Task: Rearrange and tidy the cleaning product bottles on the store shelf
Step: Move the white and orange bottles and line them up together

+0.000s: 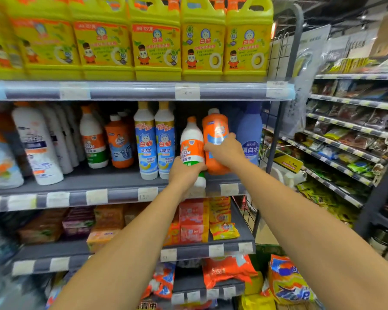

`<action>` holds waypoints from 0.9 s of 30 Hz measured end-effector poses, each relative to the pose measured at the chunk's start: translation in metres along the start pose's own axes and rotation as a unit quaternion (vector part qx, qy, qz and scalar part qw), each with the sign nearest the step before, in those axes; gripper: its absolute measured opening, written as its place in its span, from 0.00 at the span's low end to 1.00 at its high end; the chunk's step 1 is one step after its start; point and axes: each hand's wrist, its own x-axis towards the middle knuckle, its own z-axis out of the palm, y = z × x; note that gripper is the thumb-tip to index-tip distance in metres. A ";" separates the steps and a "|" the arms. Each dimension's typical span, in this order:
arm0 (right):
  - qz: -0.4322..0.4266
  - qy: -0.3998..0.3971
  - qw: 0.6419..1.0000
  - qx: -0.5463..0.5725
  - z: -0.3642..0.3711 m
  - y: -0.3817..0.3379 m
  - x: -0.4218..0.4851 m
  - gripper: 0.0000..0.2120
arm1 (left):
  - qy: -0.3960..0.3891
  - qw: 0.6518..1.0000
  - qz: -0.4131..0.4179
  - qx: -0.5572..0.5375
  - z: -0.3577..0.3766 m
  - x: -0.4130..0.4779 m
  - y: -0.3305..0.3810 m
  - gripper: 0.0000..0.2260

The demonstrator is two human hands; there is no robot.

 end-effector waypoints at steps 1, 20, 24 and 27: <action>0.001 0.000 1.000 0.015 -0.004 0.003 -0.013 0.35 | -0.007 1.000 0.004 -0.008 -0.006 -0.013 -0.002 0.29; -0.096 -0.030 0.968 0.229 0.038 -0.039 -0.203 0.25 | 0.092 0.994 0.021 -0.050 -0.163 -0.126 -0.045 0.25; -0.091 -0.019 0.967 0.238 0.065 -0.056 -0.209 0.26 | 0.104 0.993 0.038 -0.033 -0.193 -0.116 -0.050 0.23; -0.088 -0.018 0.967 0.237 0.085 -0.072 -0.202 0.26 | 0.113 0.992 0.046 -0.026 -0.212 -0.102 -0.050 0.19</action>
